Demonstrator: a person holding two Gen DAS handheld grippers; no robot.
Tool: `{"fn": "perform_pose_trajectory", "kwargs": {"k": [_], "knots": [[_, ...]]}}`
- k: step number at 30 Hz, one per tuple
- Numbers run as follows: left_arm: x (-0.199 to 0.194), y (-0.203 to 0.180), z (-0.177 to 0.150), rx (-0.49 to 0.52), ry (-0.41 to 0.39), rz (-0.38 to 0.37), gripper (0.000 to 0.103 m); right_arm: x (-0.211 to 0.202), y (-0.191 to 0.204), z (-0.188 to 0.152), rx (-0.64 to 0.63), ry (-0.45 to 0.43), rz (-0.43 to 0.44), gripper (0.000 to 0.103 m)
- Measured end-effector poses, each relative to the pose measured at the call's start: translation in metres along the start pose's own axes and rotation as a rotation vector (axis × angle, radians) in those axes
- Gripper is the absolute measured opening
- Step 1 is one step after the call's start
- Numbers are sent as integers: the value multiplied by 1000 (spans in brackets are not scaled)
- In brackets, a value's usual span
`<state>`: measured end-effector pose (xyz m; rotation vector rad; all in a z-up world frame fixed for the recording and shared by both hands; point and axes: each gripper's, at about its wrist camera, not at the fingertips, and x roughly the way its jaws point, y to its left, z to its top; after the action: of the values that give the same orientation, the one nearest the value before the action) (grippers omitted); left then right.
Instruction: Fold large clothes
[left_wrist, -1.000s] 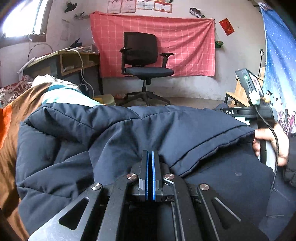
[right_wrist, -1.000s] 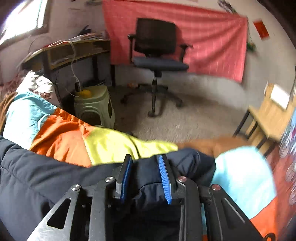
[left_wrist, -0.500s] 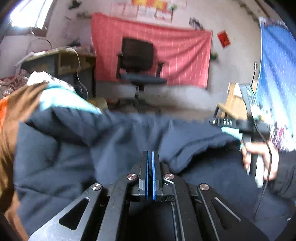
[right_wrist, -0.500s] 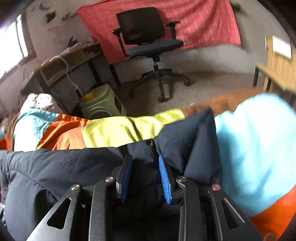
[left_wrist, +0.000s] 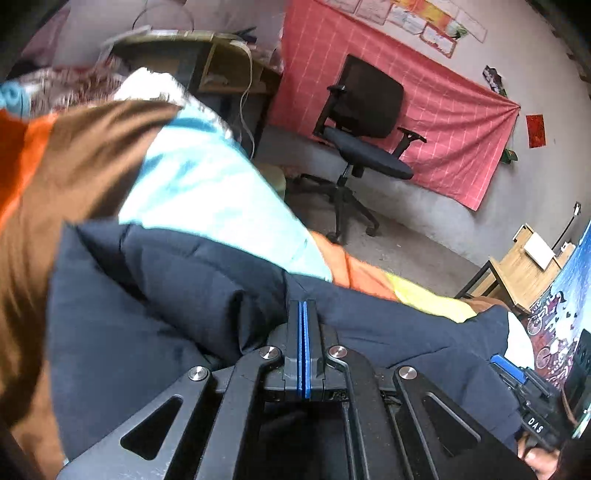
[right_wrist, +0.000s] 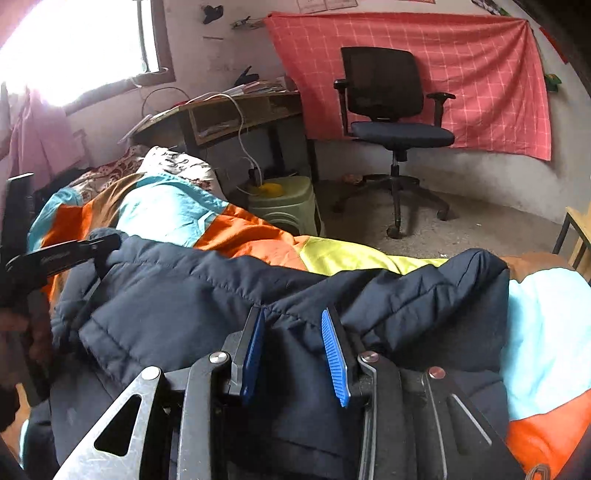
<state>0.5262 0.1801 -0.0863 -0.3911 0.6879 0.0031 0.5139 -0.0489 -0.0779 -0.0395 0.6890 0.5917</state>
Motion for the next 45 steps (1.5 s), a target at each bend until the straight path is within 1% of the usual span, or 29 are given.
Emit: {"fn": "perform_pose_trajectory", "kwargs": {"k": [3,6,8,10,11,13,14,16,17,18,19,20,21,22,23,24,26,27,28,29,31,33,34,37,40,41,45], "knots": [[16,14,-3,-54,24,-27,1,9,5,-9,-15,-17,-21,32],[27,20,0,-54,29,-17,2,14,8,-14,-38,-24,-44,31],[25,19,1,-43,32,-6,2,22,7,-16,-41,-18,-49,31],[13,17,-2,-43,12,-24,1,25,5,-16,-36,-10,-53,30],[7,18,-1,-48,-5,-41,1,24,5,-16,-38,-10,-56,29],[-18,11,-4,-24,-68,-104,2,22,3,-15,-35,-10,-49,29],[-32,5,-6,12,-100,-138,2,19,0,-14,-19,-9,-34,29],[-50,-9,-11,86,-114,-198,3,10,-5,-8,31,2,2,30],[-57,-19,-13,135,-105,-226,4,2,-9,-5,69,1,28,33],[-58,-25,-14,162,-95,-248,5,-4,-12,-3,99,-11,54,42],[-61,-34,-17,199,-67,-294,5,-14,-15,-1,137,-33,88,45],[-62,-37,-19,216,-45,-317,5,-20,-16,0,154,-42,109,51],[-61,-43,-23,238,-7,-346,5,-23,-16,1,158,-39,123,55],[-58,-49,-26,265,32,-361,6,-25,-15,2,157,-30,128,55],[-56,-52,-30,286,60,-365,6,-25,-13,2,151,-11,137,55],[-51,-57,-36,319,102,-348,5,-25,-12,2,146,-1,140,55],[-39,-61,-43,357,156,-291,6,-23,-7,1,103,37,119,55],[-35,-59,-46,362,174,-287,6,-21,-4,0,82,54,113,55],[-33,-56,-46,352,185,-294,5,-18,-2,-1,57,75,103,55],[-31,-55,-47,339,199,-294,5,-13,2,-2,20,119,76,55],[-22,-54,-48,319,224,-276,5,-4,4,-6,-14,169,61,55],[-16,-56,-52,324,227,-240,4,5,6,-6,-38,211,35,55],[-13,-58,-53,324,226,-234,4,11,9,-6,-49,235,16,55],[-7,-58,-59,323,203,-220,4,25,12,-11,-67,235,-28,55],[-1,-60,-65,345,176,-203,4,30,12,-22,-67,175,-63,55],[1,-59,-66,346,172,-203,4,32,12,-25,-63,158,-74,55],[7,-52,-70,327,161,-233,4,38,14,-27,-70,141,-100,55]]}}
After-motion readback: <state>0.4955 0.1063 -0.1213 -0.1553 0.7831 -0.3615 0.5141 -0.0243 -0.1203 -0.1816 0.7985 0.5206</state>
